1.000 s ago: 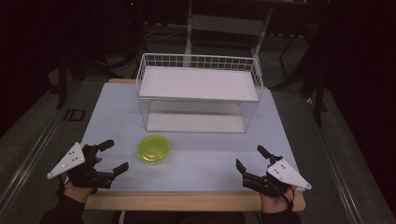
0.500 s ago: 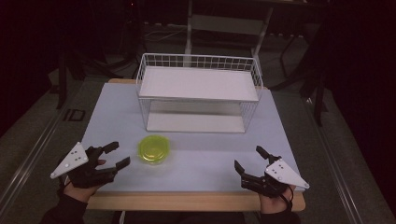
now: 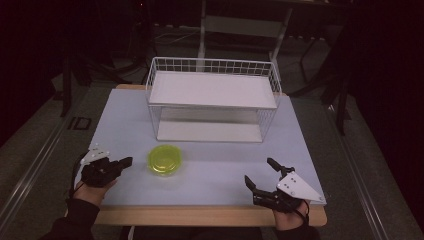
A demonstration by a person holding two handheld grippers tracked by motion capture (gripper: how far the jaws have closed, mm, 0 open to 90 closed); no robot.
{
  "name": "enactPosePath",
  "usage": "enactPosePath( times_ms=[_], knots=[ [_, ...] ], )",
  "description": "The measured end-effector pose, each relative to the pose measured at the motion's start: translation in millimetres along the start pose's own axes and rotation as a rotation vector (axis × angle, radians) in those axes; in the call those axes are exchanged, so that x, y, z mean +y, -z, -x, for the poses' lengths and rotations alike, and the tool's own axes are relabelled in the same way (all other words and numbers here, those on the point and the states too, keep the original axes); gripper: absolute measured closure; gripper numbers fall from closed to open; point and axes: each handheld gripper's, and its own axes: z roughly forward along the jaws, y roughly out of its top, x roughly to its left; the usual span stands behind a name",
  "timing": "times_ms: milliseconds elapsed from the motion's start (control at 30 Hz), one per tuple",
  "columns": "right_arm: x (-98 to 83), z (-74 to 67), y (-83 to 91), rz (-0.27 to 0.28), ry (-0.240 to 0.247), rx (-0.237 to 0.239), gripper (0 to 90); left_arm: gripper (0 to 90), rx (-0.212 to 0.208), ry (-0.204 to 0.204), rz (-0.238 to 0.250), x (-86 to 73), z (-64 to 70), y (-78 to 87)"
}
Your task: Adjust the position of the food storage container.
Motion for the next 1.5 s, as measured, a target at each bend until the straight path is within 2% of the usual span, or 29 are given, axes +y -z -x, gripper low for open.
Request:
enactPosePath(
  times_ms=[33, 67, 133, 167, 200, 233, 267, 300, 400, 467, 633, 867, 1033, 1067, 1267, 1333, 1500],
  knots=[
    [0.0, -0.4, -0.2, -0.002, 0.003, 0.000, 13.4, 90.0, 0.000, 0.000, 0.000, 0.0, 0.0, 0.0],
    [0.0, -0.7, -0.4, -0.001, 0.003, 0.001, 13.4, 90.0, 0.010, -0.006, -0.043, -1.0, 0.2, -7.3],
    [0.0, -0.9, -0.6, -0.001, 0.003, 0.004, 13.4, 90.0, 0.002, -0.006, -0.058, -0.9, 0.6, -11.4],
    [-0.1, -1.5, -1.2, -0.004, 0.004, 0.007, 13.4, 90.0, -0.007, -0.008, -0.089, -1.3, 2.5, -20.8],
    [-0.1, -1.5, -1.2, -0.004, 0.004, 0.007, 13.4, 90.0, -0.007, -0.008, -0.089, -1.3, 2.5, -20.8],
    [-0.1, -1.7, -1.3, -0.005, 0.005, 0.008, 13.4, 90.0, -0.009, 0.001, -0.114, -2.9, 4.4, -28.2],
    [0.1, -2.0, -1.2, -0.007, 0.004, 0.013, 13.4, 90.0, -0.030, 0.035, -0.132, -4.1, 5.4, -33.6],
    [0.2, -2.3, -0.8, -0.006, 0.008, 0.011, 13.5, 90.0, -0.024, 0.041, -0.141, -4.7, 5.6, -35.7],
    [0.3, -2.0, 0.1, -0.001, 0.010, 0.013, 13.5, 90.0, -0.019, 0.045, -0.137, -4.7, 5.6, -38.0],
    [0.1, -1.1, -0.1, 0.000, 0.005, 0.017, 13.5, 90.0, -0.036, 0.053, -0.155, -5.2, 5.3, -43.9],
    [0.5, -1.3, 0.0, -0.001, 0.006, 0.021, 13.6, 90.0, -0.081, 0.072, -0.163, -2.4, 11.3, -58.8],
    [0.8, -0.9, 1.4, 0.001, 0.006, 0.019, 13.6, 90.0, -0.134, 0.052, -0.177, 2.3, 27.0, -77.6],
    [0.8, -0.8, 1.3, 0.000, 0.007, 0.023, 13.6, 90.0, -0.146, 0.055, -0.177, 4.0, 31.8, -84.0],
    [0.9, -1.4, 1.0, -0.003, 0.010, 0.025, 13.6, 90.0, -0.151, 0.041, -0.178, 5.8, 34.7, -87.8],
    [0.7, -3.0, -0.1, -0.010, 0.022, 0.030, 13.6, 90.0, -0.165, 0.040, -0.187, 10.4, 40.7, -101.0],
    [0.6, -3.4, -0.3, -0.012, 0.021, 0.032, 13.6, 90.0, -0.165, 0.024, -0.189, 14.4, 45.3, -109.2],
    [0.4, -3.2, 0.2, -0.011, 0.020, 0.035, 13.6, 90.0, -0.174, 0.035, -0.186, 19.9, 49.7, -121.3]
  ],
)
